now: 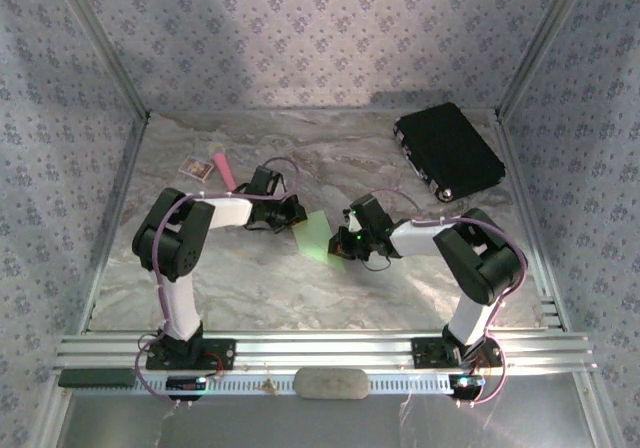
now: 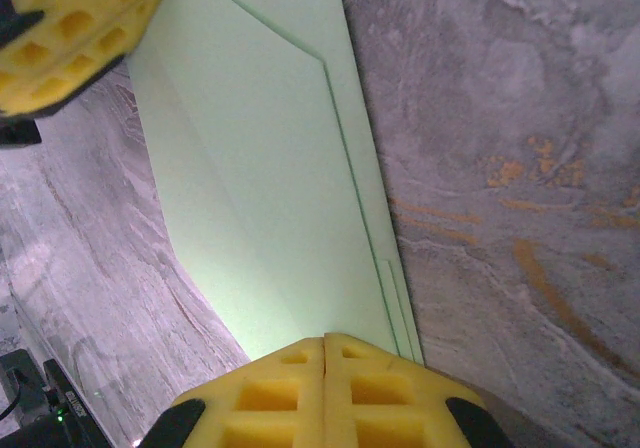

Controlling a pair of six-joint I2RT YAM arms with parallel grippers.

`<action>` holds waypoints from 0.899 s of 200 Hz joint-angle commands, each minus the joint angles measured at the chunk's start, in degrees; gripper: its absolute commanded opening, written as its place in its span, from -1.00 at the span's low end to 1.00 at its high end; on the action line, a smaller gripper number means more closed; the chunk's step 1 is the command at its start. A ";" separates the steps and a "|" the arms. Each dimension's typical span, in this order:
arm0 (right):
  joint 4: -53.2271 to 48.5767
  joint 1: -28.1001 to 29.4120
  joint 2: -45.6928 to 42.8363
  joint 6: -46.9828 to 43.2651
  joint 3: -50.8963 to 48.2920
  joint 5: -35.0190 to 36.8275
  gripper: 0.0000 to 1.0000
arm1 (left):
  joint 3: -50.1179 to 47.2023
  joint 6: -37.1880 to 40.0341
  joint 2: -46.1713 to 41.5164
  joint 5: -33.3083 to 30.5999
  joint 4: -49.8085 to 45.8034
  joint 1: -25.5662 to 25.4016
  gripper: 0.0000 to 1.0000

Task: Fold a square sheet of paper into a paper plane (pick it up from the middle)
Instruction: Fourth fold the wing at the center of the table.

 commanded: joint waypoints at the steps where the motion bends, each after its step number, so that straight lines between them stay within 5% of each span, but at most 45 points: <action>1: -8.62 0.57 1.79 -0.28 -2.85 2.57 -1.00 | 1.46 3.40 1.19 -3.38 -2.97 3.07 -0.89; 100: -6.87 0.54 0.13 -0.43 -4.20 2.39 -1.00 | 0.76 3.62 -8.24 -2.64 -4.35 4.18 -0.81; 180: -6.58 0.81 -0.09 -0.19 -4.20 2.40 -1.00 | -1.73 1.69 -6.01 0.77 2.25 -5.95 -0.80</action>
